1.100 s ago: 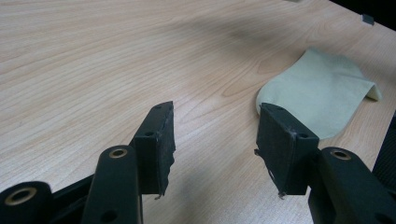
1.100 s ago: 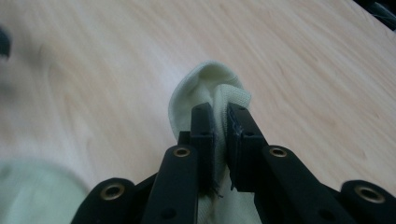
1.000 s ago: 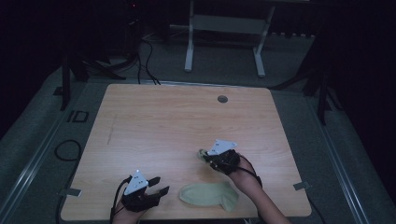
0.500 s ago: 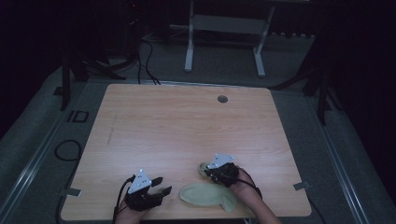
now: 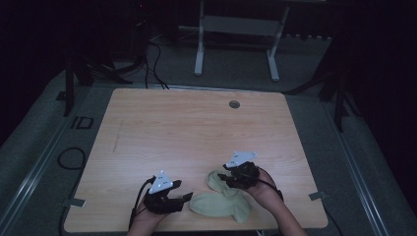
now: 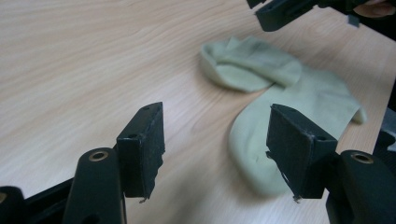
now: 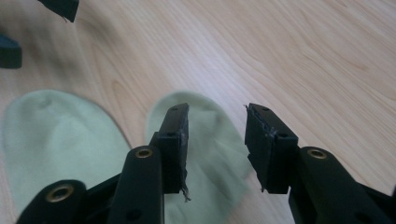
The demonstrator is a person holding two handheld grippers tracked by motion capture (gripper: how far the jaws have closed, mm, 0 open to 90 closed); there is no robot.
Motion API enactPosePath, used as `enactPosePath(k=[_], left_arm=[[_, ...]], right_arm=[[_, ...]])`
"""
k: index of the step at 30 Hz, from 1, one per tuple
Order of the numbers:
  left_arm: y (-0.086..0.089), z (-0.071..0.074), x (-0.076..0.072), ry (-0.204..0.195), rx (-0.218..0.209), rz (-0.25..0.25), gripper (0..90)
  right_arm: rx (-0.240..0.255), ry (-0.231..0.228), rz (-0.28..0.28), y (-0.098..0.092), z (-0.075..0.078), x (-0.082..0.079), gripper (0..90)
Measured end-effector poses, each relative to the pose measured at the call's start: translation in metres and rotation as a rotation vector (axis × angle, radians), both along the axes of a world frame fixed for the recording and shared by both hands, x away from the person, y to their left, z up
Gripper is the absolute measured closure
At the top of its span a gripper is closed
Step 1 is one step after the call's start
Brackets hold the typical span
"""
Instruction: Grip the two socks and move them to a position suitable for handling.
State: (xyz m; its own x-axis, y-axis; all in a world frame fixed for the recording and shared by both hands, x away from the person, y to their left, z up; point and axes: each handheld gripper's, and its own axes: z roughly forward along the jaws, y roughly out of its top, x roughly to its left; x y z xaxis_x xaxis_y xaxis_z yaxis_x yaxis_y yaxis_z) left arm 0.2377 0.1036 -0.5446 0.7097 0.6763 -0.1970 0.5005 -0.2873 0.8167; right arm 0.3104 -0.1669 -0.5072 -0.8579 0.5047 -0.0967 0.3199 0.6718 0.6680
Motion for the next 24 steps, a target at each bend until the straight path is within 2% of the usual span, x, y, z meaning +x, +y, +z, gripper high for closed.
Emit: enactPosePath(k=[3, 7, 13, 16, 17, 19, 20, 23, 24], left_arm=[[-0.011, 0.005, 0.012, 0.011, -0.003, -0.03, 37.1], [-0.03, 0.009, 0.036, 0.028, 0.004, -0.06, 37.2], [-0.053, -0.001, 0.066, 0.088, 0.041, -0.086, 40.5], [-0.058, -0.008, 0.075, 0.11, 0.069, -0.084, 45.1], [-0.061, -0.011, 0.078, 0.117, 0.09, -0.089, 47.5], [-0.065, -0.016, 0.081, 0.12, 0.16, -0.1, 49.9], [-0.065, -0.018, 0.083, 0.133, 0.16, -0.104, 53.3], [-0.067, -0.019, 0.086, 0.144, 0.156, -0.097, 71.5], [-0.068, -0.019, 0.085, 0.133, 0.165, -0.104, 77.2]], right_arm=[[-0.011, 0.014, -0.015, -0.005, -0.001, 0.003, 60.2], [-0.012, 0.044, -0.019, -0.008, -0.009, 0.005, 60.3], [-0.064, 0.077, 0.009, 0.0, -0.028, 0.01, 62.8], [-0.085, 0.103, 0.009, 0.002, -0.037, 0.014, 65.1], [-0.08, 0.113, 0.012, 0.002, -0.039, 0.014, 66.7], [-0.066, 0.125, 0.015, 0.0, -0.039, 0.015, 70.3], [-0.071, 0.123, 0.022, 0.0, -0.039, 0.015, 72.4], [-0.077, 0.12, 0.031, 0.002, -0.039, 0.013, 79.7], [-0.077, 0.119, 0.032, 0.003, -0.039, 0.013, 81.5]])
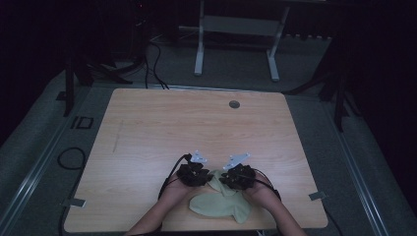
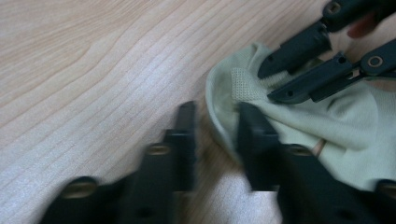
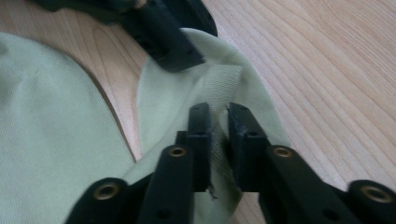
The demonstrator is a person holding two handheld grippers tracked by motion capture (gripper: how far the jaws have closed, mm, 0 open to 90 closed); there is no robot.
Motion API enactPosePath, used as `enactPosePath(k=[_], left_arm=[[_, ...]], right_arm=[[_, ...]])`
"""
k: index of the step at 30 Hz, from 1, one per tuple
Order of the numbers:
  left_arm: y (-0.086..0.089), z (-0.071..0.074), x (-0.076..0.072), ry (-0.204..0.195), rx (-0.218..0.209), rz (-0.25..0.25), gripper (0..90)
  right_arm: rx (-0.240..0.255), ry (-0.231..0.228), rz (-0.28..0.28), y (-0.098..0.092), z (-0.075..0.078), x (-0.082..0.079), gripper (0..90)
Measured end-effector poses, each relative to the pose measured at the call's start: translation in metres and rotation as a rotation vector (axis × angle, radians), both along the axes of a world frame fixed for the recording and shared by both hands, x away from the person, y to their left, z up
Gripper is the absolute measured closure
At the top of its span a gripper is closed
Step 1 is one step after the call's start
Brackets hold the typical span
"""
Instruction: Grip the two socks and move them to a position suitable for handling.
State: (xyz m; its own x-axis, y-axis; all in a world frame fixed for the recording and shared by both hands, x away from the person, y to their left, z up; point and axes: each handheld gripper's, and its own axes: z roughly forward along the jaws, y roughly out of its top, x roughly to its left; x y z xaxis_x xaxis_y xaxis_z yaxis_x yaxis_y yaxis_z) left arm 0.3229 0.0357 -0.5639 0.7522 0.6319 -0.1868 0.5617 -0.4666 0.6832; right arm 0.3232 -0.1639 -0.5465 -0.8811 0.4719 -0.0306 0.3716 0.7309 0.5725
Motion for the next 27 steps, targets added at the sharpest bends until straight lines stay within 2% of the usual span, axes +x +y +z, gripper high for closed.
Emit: enactPosePath(k=[2, 4, 5, 8, 10, 11, 13, 15, 17, 19, 21, 27], left_arm=[[-0.002, 0.0, -0.001, -0.004, -0.002, 0.008, 87.5], [-0.002, 0.003, -0.003, -0.021, -0.005, 0.008, 88.6], [-0.001, 0.006, -0.005, -0.042, 0.005, 0.018, 88.7], [0.006, 0.016, -0.007, -0.07, -0.014, 0.057, 88.8], [0.013, 0.024, -0.008, -0.081, -0.035, 0.088, 88.8], [0.017, 0.028, -0.009, -0.102, -0.032, 0.102, 88.8], [0.024, 0.035, -0.01, -0.105, -0.055, 0.122, 88.8], [0.032, 0.042, -0.012, -0.124, -0.047, 0.162, 88.8], [0.039, 0.045, -0.013, -0.122, -0.046, 0.19, 88.8], [0.045, 0.046, -0.014, -0.1, -0.064, 0.203, 88.8], [0.047, 0.044, -0.017, -0.107, -0.052, 0.214, 88.7], [0.049, 0.024, -0.02, -0.071, -0.087, 0.236, 88.5]], right_arm=[[-0.004, -0.008, 0.0, 0.001, 0.001, 0.0, 83.5], [-0.006, -0.019, -0.01, 0.002, 0.002, -0.001, 84.5], [-0.005, -0.027, -0.011, 0.002, 0.004, -0.002, 84.6], [0.05, -0.039, -0.032, -0.005, 0.015, -0.002, 84.8], [0.075, -0.07, -0.049, -0.011, 0.025, -0.002, 84.8], [0.089, -0.079, -0.062, -0.014, 0.031, -0.002, 84.9], [0.119, -0.099, -0.086, -0.021, 0.041, -0.001, 84.8], [0.135, -0.113, -0.112, -0.027, 0.048, 0.001, 84.8], [0.151, -0.123, -0.149, -0.036, 0.053, 0.004, 84.8], [0.154, -0.125, -0.18, -0.042, 0.054, 0.007, 84.8], [0.172, -0.106, -0.201, -0.048, 0.052, 0.01, 84.7], [0.166, -0.066, -0.246, -0.056, 0.032, 0.017, 84.5]])
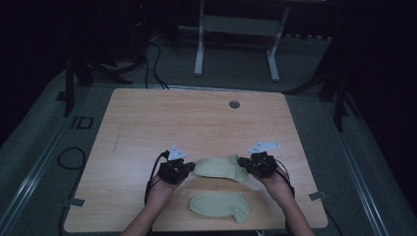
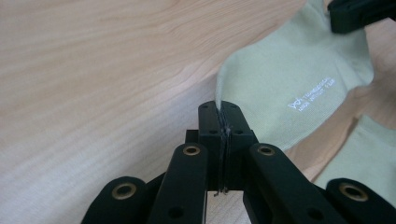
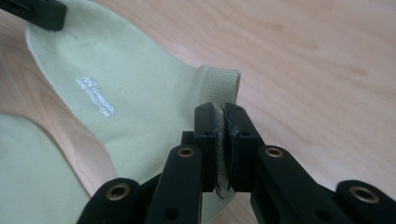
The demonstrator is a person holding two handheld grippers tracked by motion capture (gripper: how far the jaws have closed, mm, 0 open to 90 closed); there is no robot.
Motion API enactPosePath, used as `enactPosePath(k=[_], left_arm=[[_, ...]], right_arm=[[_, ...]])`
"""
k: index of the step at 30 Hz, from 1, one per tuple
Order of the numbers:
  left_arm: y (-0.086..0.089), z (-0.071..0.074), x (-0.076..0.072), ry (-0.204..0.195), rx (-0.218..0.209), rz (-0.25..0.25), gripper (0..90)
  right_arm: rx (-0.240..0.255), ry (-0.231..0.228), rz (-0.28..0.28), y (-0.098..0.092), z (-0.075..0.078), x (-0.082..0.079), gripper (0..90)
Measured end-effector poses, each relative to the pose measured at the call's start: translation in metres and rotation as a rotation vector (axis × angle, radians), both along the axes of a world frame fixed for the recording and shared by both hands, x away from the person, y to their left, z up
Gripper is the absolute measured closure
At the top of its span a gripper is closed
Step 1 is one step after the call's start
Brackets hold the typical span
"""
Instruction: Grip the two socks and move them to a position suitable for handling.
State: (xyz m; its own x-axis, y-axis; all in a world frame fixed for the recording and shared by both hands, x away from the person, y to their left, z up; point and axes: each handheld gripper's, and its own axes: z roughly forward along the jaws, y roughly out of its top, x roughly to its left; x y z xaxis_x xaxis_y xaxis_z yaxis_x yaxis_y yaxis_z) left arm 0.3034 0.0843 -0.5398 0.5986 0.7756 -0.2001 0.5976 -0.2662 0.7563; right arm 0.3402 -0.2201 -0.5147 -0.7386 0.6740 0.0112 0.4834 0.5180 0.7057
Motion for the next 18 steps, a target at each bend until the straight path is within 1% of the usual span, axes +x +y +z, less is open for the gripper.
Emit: enactPosePath(k=[2, 4, 5, 6, 7, 8, 9, 11, 12, 13, 14, 15, 16, 17, 18], left_arm=[[-0.002, -0.009, 0.001, 0.022, -0.006, 0.004, 88.3], [-0.004, -0.016, 0.001, 0.026, 0.009, 0.011, 88.2], [-0.005, -0.019, 0.002, 0.034, 0.0, 0.01, 88.1], [-0.005, -0.021, 0.002, 0.03, 0.004, 0.014, 88.1], [-0.007, -0.024, 0.002, 0.033, 0.013, 0.017, 88.0], [-0.009, -0.026, 0.003, 0.038, 0.017, 0.008, 88.0], [-0.01, -0.027, 0.003, 0.039, 0.017, 0.009, 88.0], [-0.012, -0.029, 0.003, 0.044, 0.017, 0.003, 87.9], [-0.012, -0.03, 0.003, 0.05, 0.01, 0.0, 87.5], [-0.013, -0.03, 0.004, 0.054, 0.014, -0.001, 85.9], [-0.014, -0.031, 0.003, 0.052, 0.016, -0.005, 81.1], [-0.013, -0.03, 0.003, 0.045, 0.018, 0.001, 73.5], [-0.012, -0.028, 0.002, 0.026, 0.016, 0.011, 65.6], [-0.009, -0.025, 0.001, 0.007, 0.003, 0.011, 62.6], [-0.007, -0.022, 0.0, -0.002, -0.011, 0.011, 62.5]], right_arm=[[-0.008, 0.016, -0.01, 0.0, -0.008, 0.002, 84.5], [-0.011, 0.033, -0.018, -0.001, -0.015, 0.005, 84.4], [-0.017, 0.042, -0.021, -0.001, -0.019, 0.006, 84.4], [-0.03, 0.046, -0.029, -0.001, -0.021, 0.006, 84.1], [-0.031, 0.05, -0.031, -0.001, -0.024, 0.007, 83.8], [-0.028, 0.061, -0.033, -0.002, -0.027, 0.008, 83.8], [-0.035, 0.061, -0.04, -0.003, -0.029, 0.008, 83.6], [-0.028, 0.067, -0.049, -0.006, -0.032, 0.009, 83.5], [-0.029, 0.069, -0.053, -0.007, -0.033, 0.009, 83.5], [-0.032, 0.069, -0.055, -0.008, -0.034, 0.009, 83.0], [-0.033, 0.081, -0.056, -0.008, -0.036, 0.009, 80.9], [-0.039, 0.085, -0.055, -0.009, -0.037, 0.009, 74.7], [-0.041, 0.088, -0.057, -0.009, -0.037, 0.009, 68.7], [-0.029, 0.09, -0.059, -0.011, -0.035, 0.008, 68.0], [-0.018, 0.072, -0.062, -0.013, -0.032, 0.007, 67.9]])
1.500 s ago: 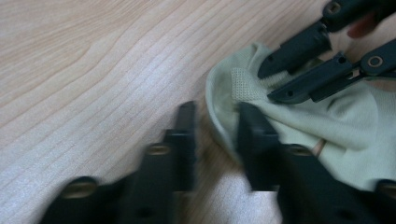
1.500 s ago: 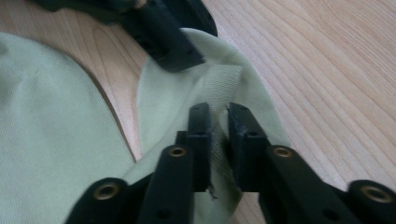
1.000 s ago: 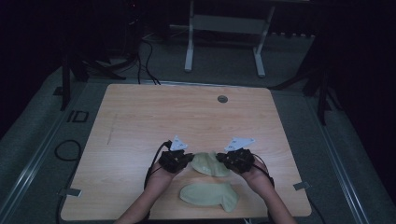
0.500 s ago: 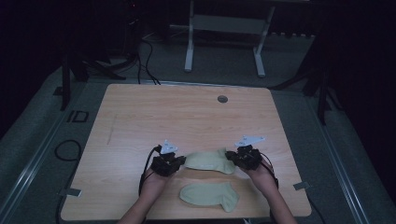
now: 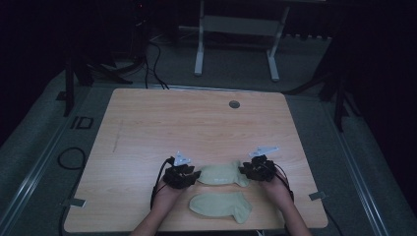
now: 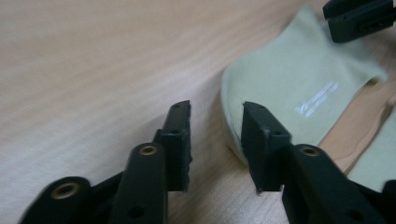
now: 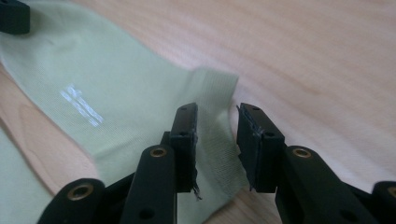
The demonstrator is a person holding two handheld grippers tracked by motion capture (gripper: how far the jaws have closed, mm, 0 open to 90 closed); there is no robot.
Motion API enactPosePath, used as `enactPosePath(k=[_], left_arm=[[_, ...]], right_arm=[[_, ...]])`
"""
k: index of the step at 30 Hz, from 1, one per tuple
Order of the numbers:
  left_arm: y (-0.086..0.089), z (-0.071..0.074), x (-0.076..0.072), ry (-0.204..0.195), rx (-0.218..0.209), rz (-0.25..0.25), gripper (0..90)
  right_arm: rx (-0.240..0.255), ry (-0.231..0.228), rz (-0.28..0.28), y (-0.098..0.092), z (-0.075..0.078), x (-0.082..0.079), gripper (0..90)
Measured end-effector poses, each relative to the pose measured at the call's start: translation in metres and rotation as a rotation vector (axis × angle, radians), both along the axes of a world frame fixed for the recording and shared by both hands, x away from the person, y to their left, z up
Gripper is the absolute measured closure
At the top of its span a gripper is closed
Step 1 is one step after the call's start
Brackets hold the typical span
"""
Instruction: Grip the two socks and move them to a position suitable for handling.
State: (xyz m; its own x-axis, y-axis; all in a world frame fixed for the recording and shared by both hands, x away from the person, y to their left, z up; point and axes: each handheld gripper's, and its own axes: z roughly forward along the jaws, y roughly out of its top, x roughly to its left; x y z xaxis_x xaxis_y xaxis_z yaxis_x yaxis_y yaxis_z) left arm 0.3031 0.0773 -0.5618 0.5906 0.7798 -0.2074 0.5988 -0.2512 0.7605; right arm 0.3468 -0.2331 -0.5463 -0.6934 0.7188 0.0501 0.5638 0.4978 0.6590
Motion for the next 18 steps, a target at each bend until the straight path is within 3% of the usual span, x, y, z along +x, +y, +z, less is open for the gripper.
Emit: enactPosePath(k=[4, 6, 8, 9, 13, 15, 18], left_arm=[[0.002, 0.014, -0.003, -0.068, 0.001, -0.023, 63.4], [-0.001, 0.021, -0.004, -0.1, 0.008, -0.055, 73.3], [-0.006, 0.024, -0.003, -0.097, 0.01, -0.087, 88.5], [-0.01, 0.024, -0.002, -0.087, 0.016, -0.106, 89.5], [-0.022, 0.016, 0.002, -0.067, 0.07, -0.16, 89.7], [-0.022, 0.009, 0.005, -0.06, 0.1, -0.151, 89.4], [-0.017, -0.001, 0.01, -0.046, 0.1, -0.133, 82.4]], right_arm=[[0.027, -0.03, 0.008, -0.004, 0.015, -0.005, 68.8], [0.022, -0.041, 0.034, 0.0, 0.02, -0.009, 72.7], [0.013, -0.056, 0.054, 0.005, 0.022, -0.012, 79.4], [0.01, -0.057, 0.065, 0.007, 0.021, -0.014, 81.3], [-0.002, -0.049, 0.069, 0.013, 0.012, -0.015, 82.1], [-0.018, -0.045, 0.071, 0.014, 0.005, -0.015, 77.8], [-0.05, -0.037, 0.068, 0.015, -0.002, -0.013, 74.0]])
